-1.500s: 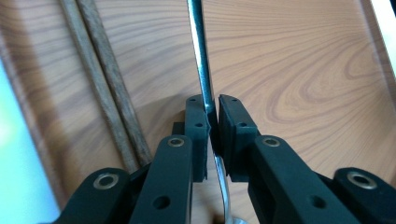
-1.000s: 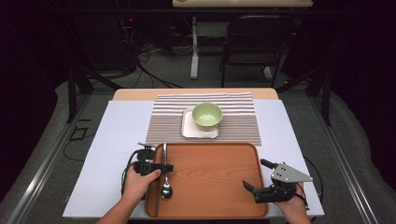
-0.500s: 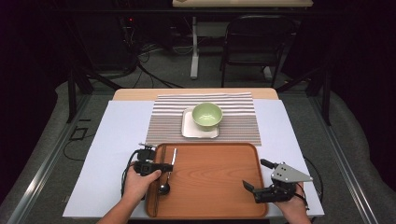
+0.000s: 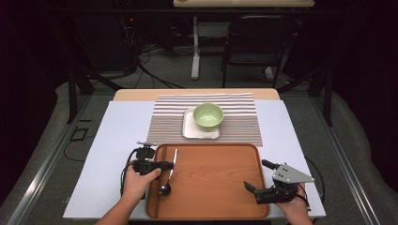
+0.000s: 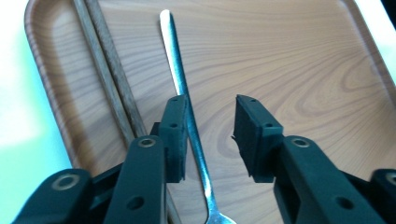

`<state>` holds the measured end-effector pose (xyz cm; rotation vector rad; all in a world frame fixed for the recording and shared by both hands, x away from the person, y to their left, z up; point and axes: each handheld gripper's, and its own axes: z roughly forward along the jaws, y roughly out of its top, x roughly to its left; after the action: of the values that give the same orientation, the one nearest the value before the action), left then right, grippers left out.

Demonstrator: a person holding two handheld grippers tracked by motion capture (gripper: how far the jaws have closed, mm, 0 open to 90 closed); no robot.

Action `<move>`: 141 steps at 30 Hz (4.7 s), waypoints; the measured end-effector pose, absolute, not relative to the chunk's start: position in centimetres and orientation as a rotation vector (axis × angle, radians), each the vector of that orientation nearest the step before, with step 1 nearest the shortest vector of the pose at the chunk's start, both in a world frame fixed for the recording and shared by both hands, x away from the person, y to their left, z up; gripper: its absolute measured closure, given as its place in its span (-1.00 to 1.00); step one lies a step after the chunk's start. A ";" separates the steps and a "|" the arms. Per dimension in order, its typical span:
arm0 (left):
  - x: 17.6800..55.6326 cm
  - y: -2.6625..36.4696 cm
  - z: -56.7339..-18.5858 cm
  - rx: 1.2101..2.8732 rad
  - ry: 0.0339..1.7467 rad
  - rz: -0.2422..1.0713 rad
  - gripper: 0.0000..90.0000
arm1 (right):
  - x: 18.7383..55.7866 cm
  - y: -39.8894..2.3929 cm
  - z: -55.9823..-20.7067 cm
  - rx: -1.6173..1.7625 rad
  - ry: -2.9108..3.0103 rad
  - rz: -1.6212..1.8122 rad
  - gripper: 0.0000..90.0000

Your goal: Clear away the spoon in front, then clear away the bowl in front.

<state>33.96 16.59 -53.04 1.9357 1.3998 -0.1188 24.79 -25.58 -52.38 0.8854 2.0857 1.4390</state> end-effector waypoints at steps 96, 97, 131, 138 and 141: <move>42.5 9.6 -44.6 1.850 1.303 0.119 -0.61 | 24.7 -25.7 -52.3 0.878 2.084 1.442 -0.96; 42.7 9.5 -44.7 1.847 1.308 0.121 -0.61 | 24.7 -25.7 -52.3 0.878 2.084 1.442 -0.96; 47.4 7.6 -45.6 1.786 1.389 0.085 -0.60 | 24.7 -25.6 -52.3 0.864 2.091 1.447 -0.96; 48.4 7.2 -46.5 1.780 1.416 0.064 -0.60 | 24.7 -25.7 -52.3 0.868 2.090 1.447 -0.96; 48.9 7.0 -46.9 1.776 1.430 0.051 -0.60 | 24.7 -25.6 -52.3 0.866 2.090 1.448 -0.96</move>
<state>48.91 6.99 -46.86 1.7761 1.4300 0.0513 24.74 -25.64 -52.29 0.8663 2.0903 1.4483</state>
